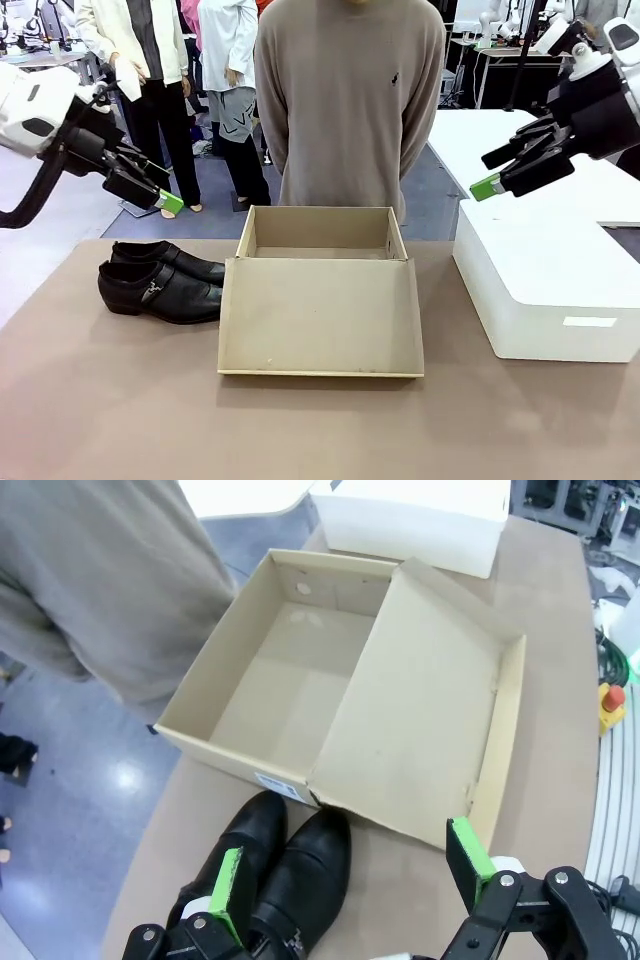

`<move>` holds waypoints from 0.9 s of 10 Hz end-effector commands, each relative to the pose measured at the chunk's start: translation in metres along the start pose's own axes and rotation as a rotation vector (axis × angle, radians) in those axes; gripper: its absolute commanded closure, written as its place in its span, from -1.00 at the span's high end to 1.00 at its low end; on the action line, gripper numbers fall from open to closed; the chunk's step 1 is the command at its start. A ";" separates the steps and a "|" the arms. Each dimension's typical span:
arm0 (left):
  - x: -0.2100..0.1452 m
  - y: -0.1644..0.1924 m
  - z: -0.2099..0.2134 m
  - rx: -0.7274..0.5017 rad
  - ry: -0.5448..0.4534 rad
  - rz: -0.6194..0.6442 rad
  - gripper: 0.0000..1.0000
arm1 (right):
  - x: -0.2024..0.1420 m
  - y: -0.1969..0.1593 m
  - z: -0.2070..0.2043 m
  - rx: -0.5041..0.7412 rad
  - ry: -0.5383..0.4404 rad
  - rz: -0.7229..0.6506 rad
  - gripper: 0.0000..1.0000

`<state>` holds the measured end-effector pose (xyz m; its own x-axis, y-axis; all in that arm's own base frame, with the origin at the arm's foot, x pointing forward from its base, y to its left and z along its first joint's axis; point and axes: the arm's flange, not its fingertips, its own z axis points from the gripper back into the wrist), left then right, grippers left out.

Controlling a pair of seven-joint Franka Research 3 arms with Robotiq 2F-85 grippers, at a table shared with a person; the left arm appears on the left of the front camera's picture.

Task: Pack the shoes into the box.
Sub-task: Place one shoe of the Shoes into the Shoes Box.

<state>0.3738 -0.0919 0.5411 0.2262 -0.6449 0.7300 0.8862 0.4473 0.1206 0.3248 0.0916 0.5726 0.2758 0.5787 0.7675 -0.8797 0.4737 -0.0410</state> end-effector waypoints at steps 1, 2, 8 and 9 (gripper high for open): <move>0.004 -0.002 -0.002 -0.009 -0.008 -0.019 1.00 | 0.000 0.000 -0.001 0.001 0.000 0.005 1.00; 0.004 -0.002 -0.002 -0.009 -0.008 -0.019 1.00 | 0.000 0.000 -0.001 0.001 0.000 0.005 1.00; 0.004 -0.002 -0.002 -0.009 -0.008 -0.019 1.00 | 0.000 0.000 -0.001 0.001 0.000 0.005 1.00; 0.006 -0.006 -0.001 0.005 0.005 -0.003 1.00 | 0.000 0.000 -0.001 0.001 0.000 0.005 1.00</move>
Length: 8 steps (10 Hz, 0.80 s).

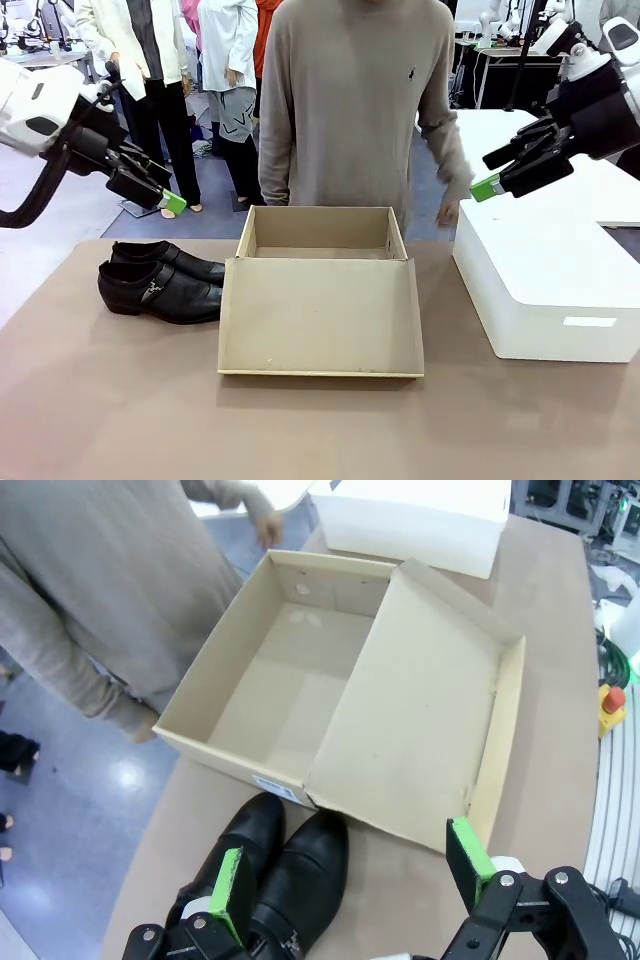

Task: Pack the shoes into the box.
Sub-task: Place one shoe of the Shoes into the Shoes Box.

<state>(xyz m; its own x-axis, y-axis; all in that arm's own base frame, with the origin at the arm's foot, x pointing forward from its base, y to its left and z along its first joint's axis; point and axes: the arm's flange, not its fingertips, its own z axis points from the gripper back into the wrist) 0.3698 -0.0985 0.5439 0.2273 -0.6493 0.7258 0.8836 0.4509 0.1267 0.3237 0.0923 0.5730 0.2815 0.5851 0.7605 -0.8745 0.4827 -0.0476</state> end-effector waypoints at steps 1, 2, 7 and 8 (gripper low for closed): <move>0.002 0.006 0.003 0.004 0.032 -0.030 1.00 | 0.000 -0.001 -0.001 0.013 -0.011 0.007 1.00; 0.005 0.011 0.007 0.008 0.065 -0.057 1.00 | 0.000 -0.001 -0.001 0.013 -0.011 0.007 1.00; 0.031 0.053 0.015 -0.092 0.344 -0.283 1.00 | 0.000 -0.001 -0.001 0.013 -0.011 0.007 1.00; 0.036 0.064 0.015 -0.110 0.409 -0.364 1.00 | 0.000 -0.001 -0.001 0.013 -0.011 0.007 1.00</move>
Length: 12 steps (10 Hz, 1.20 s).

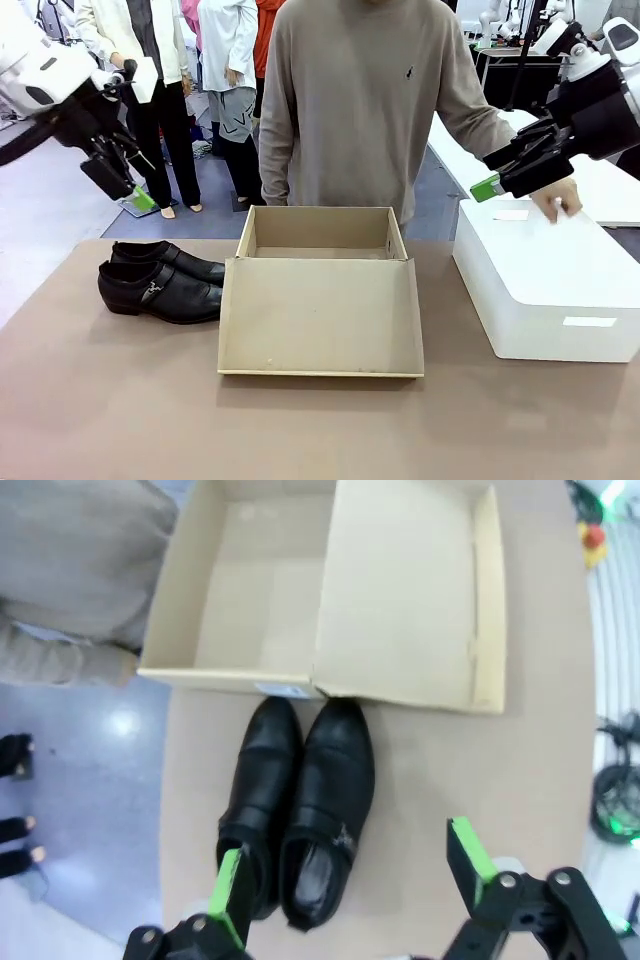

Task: Pack the shoes into the box.
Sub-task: Place one shoe of the Shoes into the Shoes Box.

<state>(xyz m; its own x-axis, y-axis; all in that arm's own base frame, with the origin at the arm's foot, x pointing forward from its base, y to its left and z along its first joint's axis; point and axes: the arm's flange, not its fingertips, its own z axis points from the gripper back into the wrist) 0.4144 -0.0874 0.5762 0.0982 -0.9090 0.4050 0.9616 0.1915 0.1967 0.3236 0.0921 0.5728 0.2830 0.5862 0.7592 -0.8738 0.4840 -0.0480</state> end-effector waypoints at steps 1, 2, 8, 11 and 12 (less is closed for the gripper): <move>0.003 0.026 0.008 -0.006 0.099 -0.170 1.00 | 0.000 -0.001 -0.001 0.015 -0.013 0.008 1.00; 0.001 0.035 0.006 -0.024 0.141 -0.236 1.00 | 0.000 -0.001 -0.001 0.015 -0.013 0.008 1.00; -0.019 0.077 -0.012 -0.065 0.216 -0.234 1.00 | 0.000 -0.001 -0.001 0.015 -0.013 0.008 1.00; -0.019 0.075 -0.016 -0.062 0.218 -0.231 1.00 | 0.000 -0.001 -0.001 0.015 -0.013 0.008 1.00; -0.019 0.075 -0.016 -0.062 0.218 -0.231 1.00 | 0.000 -0.001 -0.001 0.015 -0.013 0.008 1.00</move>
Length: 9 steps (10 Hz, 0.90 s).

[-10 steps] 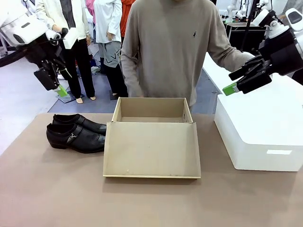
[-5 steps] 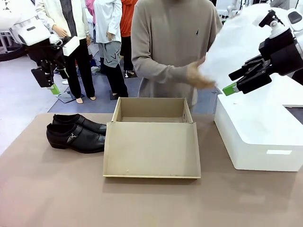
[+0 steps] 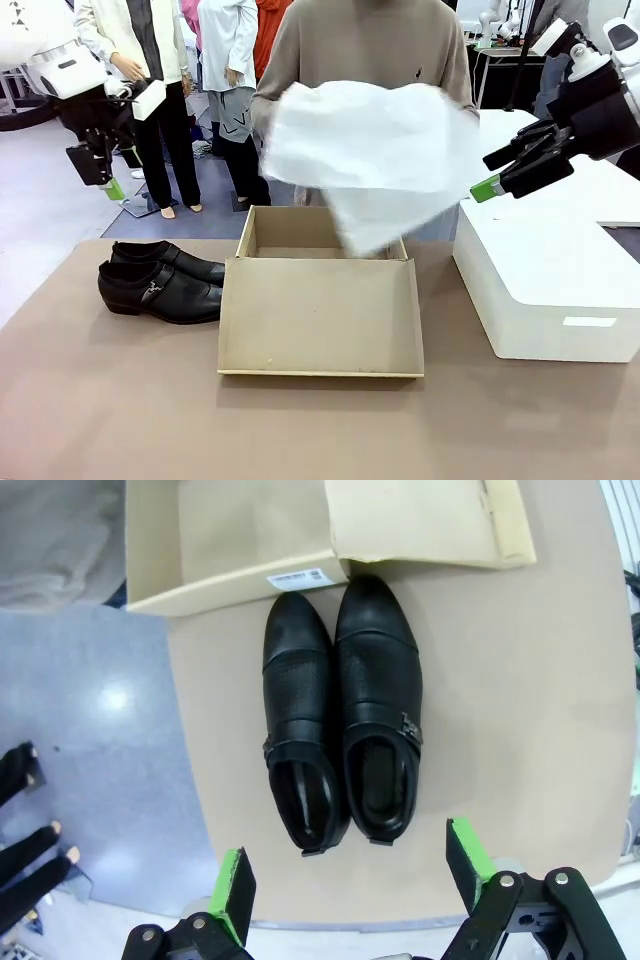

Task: Pack the shoes into the box.
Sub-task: Place one shoe of the Shoes into the Shoes Box.

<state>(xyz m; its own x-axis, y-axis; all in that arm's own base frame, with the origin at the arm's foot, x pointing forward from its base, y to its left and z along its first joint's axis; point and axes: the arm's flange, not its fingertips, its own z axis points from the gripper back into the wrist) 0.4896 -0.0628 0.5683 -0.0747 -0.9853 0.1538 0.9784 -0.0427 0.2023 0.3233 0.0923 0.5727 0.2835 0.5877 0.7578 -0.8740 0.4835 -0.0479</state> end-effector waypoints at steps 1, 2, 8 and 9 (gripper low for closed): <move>-0.001 -0.001 0.001 0.000 -0.001 -0.003 1.00 | 0.000 -0.001 -0.001 0.014 -0.015 0.007 1.00; -0.001 -0.001 0.001 0.000 -0.001 -0.003 1.00 | 0.000 -0.001 -0.001 0.014 -0.015 0.007 1.00; -0.024 0.032 -0.010 -0.044 0.043 0.036 1.00 | 0.000 -0.001 -0.001 0.014 -0.015 0.007 1.00; -0.028 0.040 -0.017 -0.041 0.057 0.057 1.00 | 0.000 -0.001 -0.001 0.014 -0.015 0.007 1.00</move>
<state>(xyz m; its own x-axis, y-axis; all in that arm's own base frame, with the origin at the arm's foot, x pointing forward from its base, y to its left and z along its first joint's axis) 0.5243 -0.0409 0.5512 -0.0237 -0.9906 0.1347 0.9860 -0.0010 0.1666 0.3233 0.0921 0.5726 0.2841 0.5879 0.7574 -0.8739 0.4838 -0.0477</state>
